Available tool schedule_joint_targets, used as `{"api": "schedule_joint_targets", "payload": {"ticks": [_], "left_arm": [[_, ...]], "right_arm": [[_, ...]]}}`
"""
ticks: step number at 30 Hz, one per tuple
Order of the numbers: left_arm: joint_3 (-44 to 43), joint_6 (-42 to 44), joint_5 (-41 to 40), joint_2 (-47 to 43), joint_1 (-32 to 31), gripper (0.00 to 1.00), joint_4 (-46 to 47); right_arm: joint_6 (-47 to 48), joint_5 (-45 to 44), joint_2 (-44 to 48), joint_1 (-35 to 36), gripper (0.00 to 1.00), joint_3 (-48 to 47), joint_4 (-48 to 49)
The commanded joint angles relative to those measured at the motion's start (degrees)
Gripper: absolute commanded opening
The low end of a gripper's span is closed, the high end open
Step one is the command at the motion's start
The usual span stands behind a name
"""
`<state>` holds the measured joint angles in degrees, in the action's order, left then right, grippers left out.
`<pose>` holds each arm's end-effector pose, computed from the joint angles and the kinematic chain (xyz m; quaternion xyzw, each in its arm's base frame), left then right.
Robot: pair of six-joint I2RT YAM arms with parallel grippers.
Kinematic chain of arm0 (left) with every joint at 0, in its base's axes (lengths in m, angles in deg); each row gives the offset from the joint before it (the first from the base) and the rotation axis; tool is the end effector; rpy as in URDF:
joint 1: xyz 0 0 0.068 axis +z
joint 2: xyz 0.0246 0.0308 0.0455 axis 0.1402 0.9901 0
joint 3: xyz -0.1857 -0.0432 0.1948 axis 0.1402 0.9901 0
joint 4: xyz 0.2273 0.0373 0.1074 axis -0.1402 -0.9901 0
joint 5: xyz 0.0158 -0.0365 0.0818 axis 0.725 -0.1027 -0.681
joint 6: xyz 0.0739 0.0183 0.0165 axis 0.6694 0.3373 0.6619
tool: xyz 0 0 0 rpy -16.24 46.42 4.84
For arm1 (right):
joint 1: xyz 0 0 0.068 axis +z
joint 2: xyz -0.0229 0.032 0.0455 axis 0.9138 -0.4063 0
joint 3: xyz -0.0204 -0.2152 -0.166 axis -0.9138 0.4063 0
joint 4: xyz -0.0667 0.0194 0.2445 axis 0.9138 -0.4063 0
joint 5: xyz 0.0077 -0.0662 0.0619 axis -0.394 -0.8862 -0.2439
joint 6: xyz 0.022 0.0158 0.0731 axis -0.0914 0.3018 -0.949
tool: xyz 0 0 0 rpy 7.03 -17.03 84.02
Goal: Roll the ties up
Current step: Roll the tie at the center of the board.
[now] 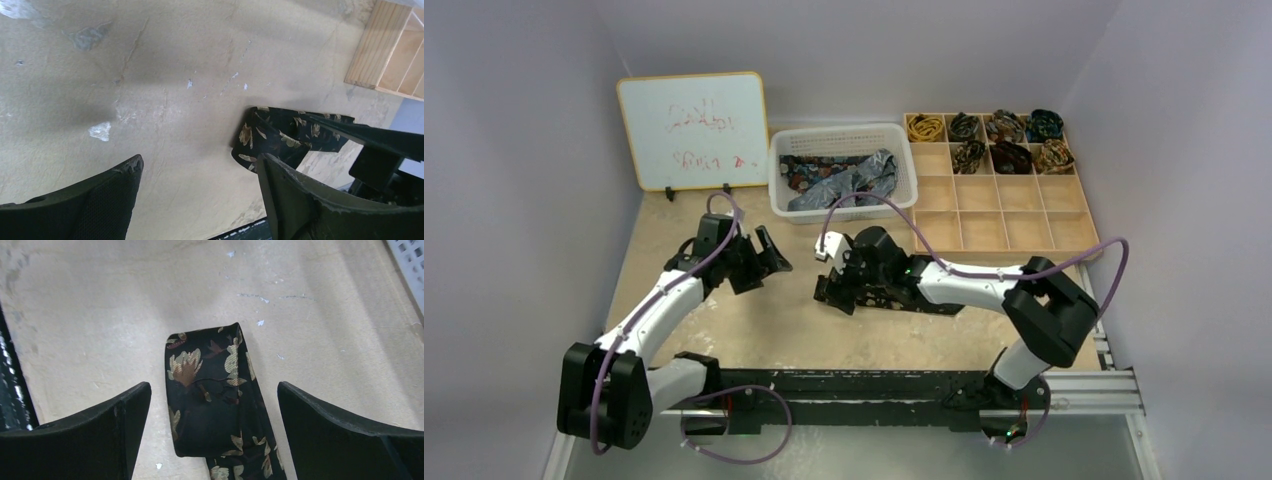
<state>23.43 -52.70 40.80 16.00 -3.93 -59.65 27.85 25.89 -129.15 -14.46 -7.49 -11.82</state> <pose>0.2173 -0.0643 0.1842 -0.2074 0.9147 -0.2616 0.2276 0.2076 0.2877 0.1889 -0.4931 0.7034 0.2750 0.4318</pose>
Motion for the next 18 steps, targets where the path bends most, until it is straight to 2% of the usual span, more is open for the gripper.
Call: {"api": "schedule_joint_targets", "payload": {"ticks": [1, 10, 18], "left_arm": [[0.88, -0.20, 4.46, 0.75, 0.56, 0.81, 3.95], [2.25, 0.27, 4.51, 0.88, 0.56, 0.81, 4.86], [2.27, 1.00, 4.65, 0.67, 0.56, 0.80, 4.39]], "right_arm": [[6.71, -0.49, -1.97, -0.16, 0.99, -5.21, -9.98], [9.79, 1.39, -6.66, -0.16, 0.98, -7.68, -12.98], [13.47, 0.68, -12.12, -1.36, 0.89, -12.01, -17.53]]}}
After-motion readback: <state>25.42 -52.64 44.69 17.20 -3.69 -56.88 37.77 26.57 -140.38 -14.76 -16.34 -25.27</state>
